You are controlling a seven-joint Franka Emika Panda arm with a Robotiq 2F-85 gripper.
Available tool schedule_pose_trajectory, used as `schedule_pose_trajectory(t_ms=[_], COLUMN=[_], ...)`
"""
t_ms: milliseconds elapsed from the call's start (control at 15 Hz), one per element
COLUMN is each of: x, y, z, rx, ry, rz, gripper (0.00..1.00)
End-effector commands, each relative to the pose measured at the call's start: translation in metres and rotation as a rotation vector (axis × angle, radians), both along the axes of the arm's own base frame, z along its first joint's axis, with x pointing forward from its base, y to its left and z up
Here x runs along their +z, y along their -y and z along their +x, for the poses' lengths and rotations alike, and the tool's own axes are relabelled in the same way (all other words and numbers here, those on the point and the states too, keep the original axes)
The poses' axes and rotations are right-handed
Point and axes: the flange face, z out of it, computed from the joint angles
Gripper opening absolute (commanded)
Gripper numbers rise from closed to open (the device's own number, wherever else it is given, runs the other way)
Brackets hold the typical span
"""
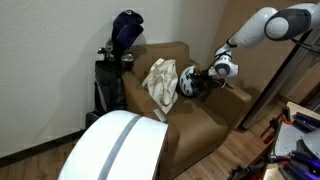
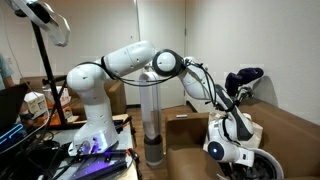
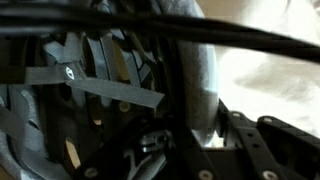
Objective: Move the white object from one arm of the couch to the other,put the remote on the left arm of the couch and then move the helmet to the corner
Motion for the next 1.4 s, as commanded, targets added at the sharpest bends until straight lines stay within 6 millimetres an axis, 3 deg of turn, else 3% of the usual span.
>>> schedule_pose_trajectory(t_ms=[0, 200, 267, 600, 733, 867, 933, 1000, 1267, 1333], x=[0.001, -0.001, 0.011, 0.005, 0.007, 0.008, 0.006, 0.002, 0.0, 0.0], y=[-0.003, -0.014, 0.0, -0.012, -0.008, -0.013, -0.035, -0.038, -0.041, -0.04], z=[0.0, 0.001, 0.005, 0.008, 0.009, 0.009, 0.022, 0.02, 0.021, 0.02], rx=[-0.169, -0.253, -0.254, -0.31, -0.321, -0.318, -0.266, -0.263, -0.247, -0.248], ry=[0.045, 0.068, 0.058, 0.007, -0.01, -0.028, 0.02, 0.019, 0.005, 0.004], rz=[-0.047, -0.072, -0.076, -0.051, -0.053, -0.053, -0.005, -0.003, -0.013, -0.014], gripper=[0.11, 0.11, 0.11, 0.11, 0.11, 0.11, 0.11, 0.35, 0.35, 0.11])
